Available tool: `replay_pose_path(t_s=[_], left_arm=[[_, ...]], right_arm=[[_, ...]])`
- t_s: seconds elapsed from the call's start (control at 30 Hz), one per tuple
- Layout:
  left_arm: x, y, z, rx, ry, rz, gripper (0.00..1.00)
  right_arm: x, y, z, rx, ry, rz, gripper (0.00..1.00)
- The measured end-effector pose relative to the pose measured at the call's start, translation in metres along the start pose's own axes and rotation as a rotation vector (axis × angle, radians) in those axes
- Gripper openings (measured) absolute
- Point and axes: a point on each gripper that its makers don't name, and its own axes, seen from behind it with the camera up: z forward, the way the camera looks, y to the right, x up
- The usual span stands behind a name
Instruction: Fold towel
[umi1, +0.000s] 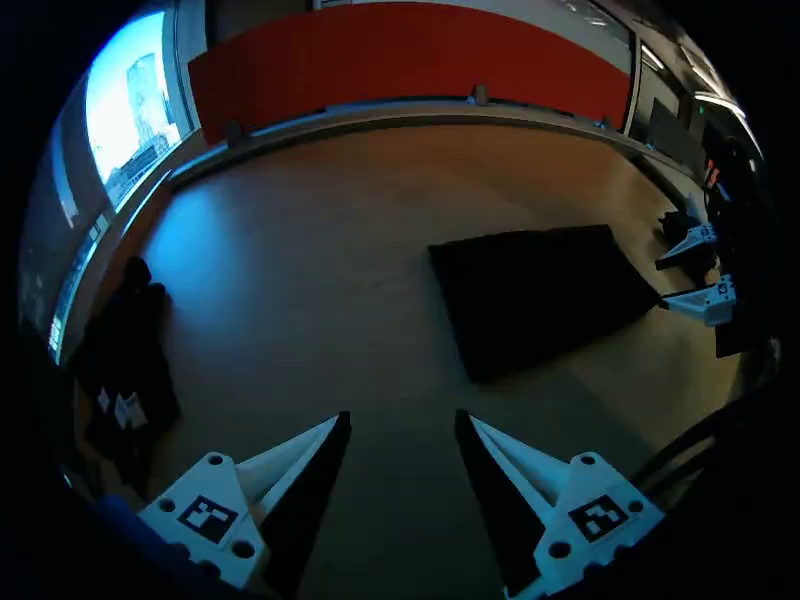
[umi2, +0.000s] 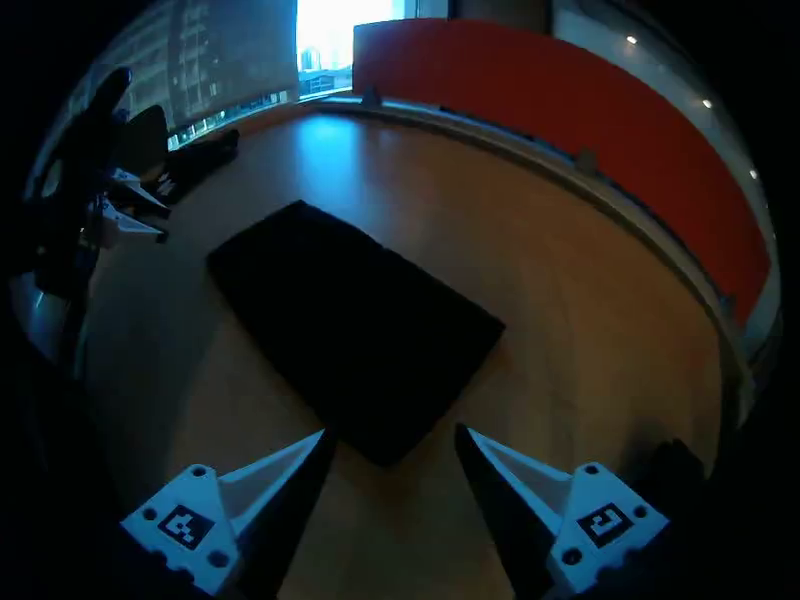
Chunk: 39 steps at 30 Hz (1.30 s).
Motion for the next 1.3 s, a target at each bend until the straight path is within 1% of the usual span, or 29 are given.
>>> replay_pose_path(t_s=[0.17,0.3,0.4,0.53,0.67,0.87,0.9,1.17,1.27,1.3], left_arm=[[-0.007,-0.004,-0.007,0.012,-0.002,-0.004,0.76],[-0.012,-0.005,-0.014,0.012,-0.001,-0.01,0.76],[-0.015,-0.007,-0.017,0.015,-0.003,-0.021,0.76],[-0.017,-0.009,-0.019,0.02,-0.005,-0.034,0.76],[-0.02,-0.011,-0.021,0.023,-0.008,-0.039,0.76],[-0.021,-0.012,-0.021,0.026,-0.009,-0.036,0.76],[-0.021,-0.013,-0.021,0.027,-0.009,-0.036,0.76],[-0.02,-0.013,-0.02,0.028,-0.01,-0.033,0.76],[-0.02,-0.014,-0.02,0.029,-0.01,-0.031,0.76],[-0.02,-0.014,-0.02,0.029,-0.01,-0.03,0.76]], right_arm=[[-0.006,-0.004,0.002,0.032,-0.024,-0.02,0.73],[-0.01,-0.007,0.003,0.051,-0.045,-0.031,0.63],[-0.013,-0.009,0.004,0.067,-0.059,-0.033,0.56],[-0.015,-0.008,0.005,0.071,-0.069,-0.027,0.47],[-0.017,-0.006,0.006,0.071,-0.08,-0.025,0.45],[-0.019,-0.004,0.007,0.073,-0.088,-0.038,0.45],[-0.019,-0.005,0.007,0.074,-0.088,-0.039,0.44],[-0.019,-0.006,0.007,0.089,-0.089,-0.038,0.16],[-0.018,-0.005,0.007,0.087,-0.089,-0.04,0.07],[-0.018,-0.005,0.007,0.085,-0.089,-0.04,0.05]])
